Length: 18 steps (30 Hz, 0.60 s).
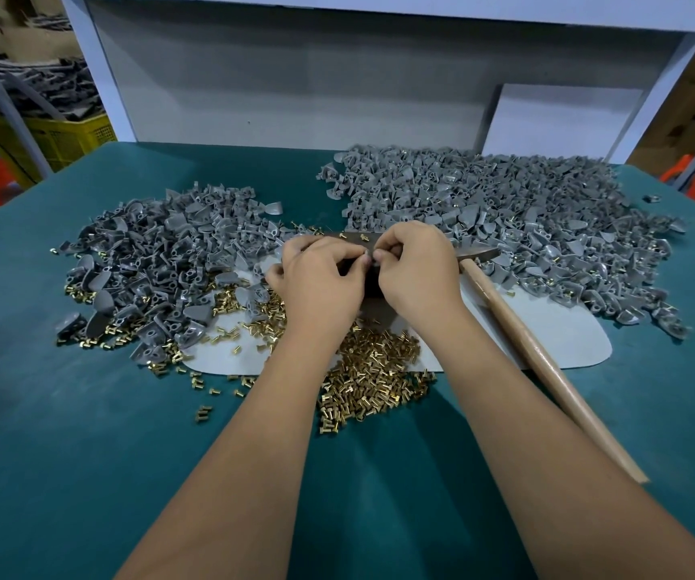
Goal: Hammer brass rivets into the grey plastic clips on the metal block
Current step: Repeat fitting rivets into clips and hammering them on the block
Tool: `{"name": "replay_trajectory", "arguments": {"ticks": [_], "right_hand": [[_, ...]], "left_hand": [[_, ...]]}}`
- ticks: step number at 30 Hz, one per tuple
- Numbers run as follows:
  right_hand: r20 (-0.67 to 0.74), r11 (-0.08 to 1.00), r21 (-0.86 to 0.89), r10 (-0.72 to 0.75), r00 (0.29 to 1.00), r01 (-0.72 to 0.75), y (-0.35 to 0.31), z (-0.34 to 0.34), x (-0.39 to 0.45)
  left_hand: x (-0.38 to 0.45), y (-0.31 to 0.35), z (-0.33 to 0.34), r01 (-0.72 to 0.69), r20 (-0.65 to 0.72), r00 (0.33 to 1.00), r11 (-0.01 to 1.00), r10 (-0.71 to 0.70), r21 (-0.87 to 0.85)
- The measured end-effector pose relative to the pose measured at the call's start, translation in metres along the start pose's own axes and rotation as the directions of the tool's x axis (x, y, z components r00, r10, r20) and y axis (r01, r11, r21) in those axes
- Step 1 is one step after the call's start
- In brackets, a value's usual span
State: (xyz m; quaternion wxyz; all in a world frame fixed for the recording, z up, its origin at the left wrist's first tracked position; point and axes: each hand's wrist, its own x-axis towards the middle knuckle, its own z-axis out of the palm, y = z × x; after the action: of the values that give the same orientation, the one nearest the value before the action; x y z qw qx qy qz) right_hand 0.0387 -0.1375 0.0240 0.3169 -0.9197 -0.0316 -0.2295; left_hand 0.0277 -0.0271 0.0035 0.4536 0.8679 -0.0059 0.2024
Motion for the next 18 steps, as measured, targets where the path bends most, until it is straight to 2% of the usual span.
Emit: {"name": "replay_trajectory", "arguments": {"ticks": [6,15,18], "right_hand": [[-0.025,0.995,-0.079,-0.067,0.997,0.065,0.0025,0.0038,-0.0029],[0.017,0.996,0.064,0.061,0.998,-0.062,-0.0006,0.0006,-0.0022],[0.011,0.996,0.081,0.043,0.999,-0.044,0.0003,0.0002,-0.0047]], "left_hand": [[-0.0003,0.0006,0.0009,-0.003,-0.008,1.000,1.000,0.003,-0.013],[-0.0023,0.0019,-0.0003,0.029,-0.049,0.998,0.999,-0.027,0.046],[-0.0019,0.0001,-0.0002,0.031,-0.038,0.999,0.999,-0.030,0.017]]}}
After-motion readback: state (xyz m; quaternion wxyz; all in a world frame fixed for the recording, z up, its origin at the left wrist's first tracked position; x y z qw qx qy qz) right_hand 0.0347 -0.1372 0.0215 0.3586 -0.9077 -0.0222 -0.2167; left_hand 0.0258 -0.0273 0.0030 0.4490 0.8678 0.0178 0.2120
